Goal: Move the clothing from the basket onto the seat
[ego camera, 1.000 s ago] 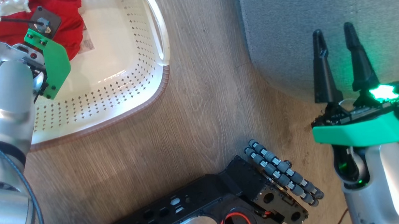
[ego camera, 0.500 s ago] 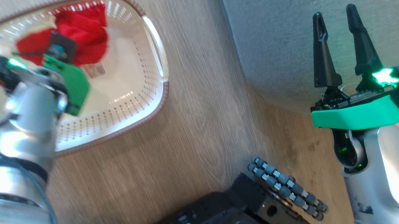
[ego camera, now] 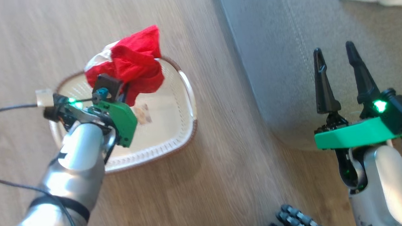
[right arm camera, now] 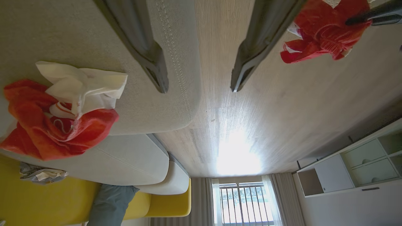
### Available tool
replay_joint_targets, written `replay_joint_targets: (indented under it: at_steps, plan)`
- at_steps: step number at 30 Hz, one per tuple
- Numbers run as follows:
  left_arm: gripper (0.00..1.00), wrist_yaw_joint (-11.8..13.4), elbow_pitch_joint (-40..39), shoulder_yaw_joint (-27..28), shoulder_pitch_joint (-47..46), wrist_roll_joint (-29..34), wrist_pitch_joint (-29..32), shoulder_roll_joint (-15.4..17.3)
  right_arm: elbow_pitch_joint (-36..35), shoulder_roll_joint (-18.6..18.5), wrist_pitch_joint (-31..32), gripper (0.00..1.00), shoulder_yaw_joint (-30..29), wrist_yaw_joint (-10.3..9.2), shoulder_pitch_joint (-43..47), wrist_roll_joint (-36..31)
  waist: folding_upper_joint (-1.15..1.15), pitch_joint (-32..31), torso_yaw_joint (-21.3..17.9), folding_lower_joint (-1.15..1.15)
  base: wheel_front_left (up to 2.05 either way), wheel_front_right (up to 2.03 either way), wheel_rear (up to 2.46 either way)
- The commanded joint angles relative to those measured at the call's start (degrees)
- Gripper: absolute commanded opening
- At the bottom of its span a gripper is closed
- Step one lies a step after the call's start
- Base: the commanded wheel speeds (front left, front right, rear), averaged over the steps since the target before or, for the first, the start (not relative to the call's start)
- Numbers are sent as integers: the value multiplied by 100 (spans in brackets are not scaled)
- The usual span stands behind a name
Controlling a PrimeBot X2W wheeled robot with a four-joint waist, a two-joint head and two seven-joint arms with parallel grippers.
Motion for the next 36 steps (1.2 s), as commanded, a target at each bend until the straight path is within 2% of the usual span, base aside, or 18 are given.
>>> replay_joint_targets:
  at_steps: [1, 8, 12, 23, 31, 36]
  plan:
    - [0, 80, -357, 236, 209, -92, -78, 91, -127, -121, -36, 100, 81, -1, 138, -85, -1, -717, 402, 0, 0, 0, 0]
    - [0, 201, -1677, 603, 876, -219, -79, 35, -34, -277, -36, 100, 73, -1, 443, -4, -1, -1514, 712, 0, 0, 0, 0]
    - [0, 360, -2614, 859, 1262, -139, -79, 37, 11, -326, -36, 100, 101, -1, 564, 45, -1, -1852, 820, 0, 0, 0, 0]
    - [0, 338, -4911, 1830, 2242, -69, -79, -125, 84, -395, -36, 100, 169, -1, 877, 68, -1, -2398, 1091, 0, 0, 0, 0]
    - [0, 334, -5843, 2262, 2664, -62, -80, -289, 84, -429, -36, 100, 165, -1, 1051, 83, -1, -2595, 1244, 0, 0, 0, 0]
    - [0, 269, -6202, 2147, 2882, -9, -80, -322, 62, -427, -36, 100, 167, -1, 1118, 86, -1, -2683, 1311, 0, 0, 0, 0]
